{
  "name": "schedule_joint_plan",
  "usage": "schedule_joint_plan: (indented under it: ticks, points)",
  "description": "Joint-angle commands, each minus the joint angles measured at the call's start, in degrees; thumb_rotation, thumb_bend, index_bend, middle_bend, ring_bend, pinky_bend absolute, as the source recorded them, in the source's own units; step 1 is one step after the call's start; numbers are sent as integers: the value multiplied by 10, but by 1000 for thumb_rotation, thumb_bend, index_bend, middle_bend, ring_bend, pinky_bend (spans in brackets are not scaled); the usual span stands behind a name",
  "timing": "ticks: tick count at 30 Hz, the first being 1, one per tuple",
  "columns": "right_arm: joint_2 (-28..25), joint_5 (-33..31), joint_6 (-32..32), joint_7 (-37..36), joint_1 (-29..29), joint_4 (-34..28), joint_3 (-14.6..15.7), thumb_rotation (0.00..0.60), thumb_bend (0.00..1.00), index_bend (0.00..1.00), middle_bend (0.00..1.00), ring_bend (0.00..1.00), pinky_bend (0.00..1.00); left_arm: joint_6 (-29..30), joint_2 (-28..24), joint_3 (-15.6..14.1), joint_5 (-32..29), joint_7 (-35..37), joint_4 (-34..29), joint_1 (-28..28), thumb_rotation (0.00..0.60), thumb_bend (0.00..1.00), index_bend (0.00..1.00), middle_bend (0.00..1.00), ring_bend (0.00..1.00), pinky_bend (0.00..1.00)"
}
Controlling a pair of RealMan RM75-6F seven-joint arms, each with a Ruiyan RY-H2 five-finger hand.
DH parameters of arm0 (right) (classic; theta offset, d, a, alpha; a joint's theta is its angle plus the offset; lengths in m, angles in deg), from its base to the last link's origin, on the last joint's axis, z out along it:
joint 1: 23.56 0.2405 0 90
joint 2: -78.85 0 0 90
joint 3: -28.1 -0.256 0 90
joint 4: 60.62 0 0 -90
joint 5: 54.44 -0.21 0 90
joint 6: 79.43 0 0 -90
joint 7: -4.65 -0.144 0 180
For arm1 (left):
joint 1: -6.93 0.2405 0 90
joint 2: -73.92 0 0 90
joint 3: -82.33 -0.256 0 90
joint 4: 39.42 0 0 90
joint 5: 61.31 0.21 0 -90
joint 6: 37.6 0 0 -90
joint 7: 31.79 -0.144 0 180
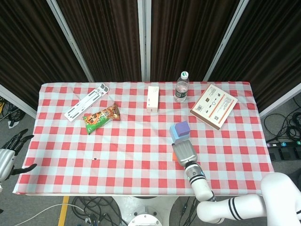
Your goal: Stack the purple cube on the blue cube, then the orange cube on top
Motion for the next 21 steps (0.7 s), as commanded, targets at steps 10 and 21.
schedule_joint_plan:
  ticks: [10,21]
  points:
    - [34,18,16,-6,-11,26,-10,600,70,405,1000,991,929,-2,3,0,-1,7,7,0,600,51,205,153,133,276]
    - [42,14,24,7,-18,30,-17,600,71,449,1000,995,932,-4,6,1,-3,14,14,0,600,51,205,153,133,276]
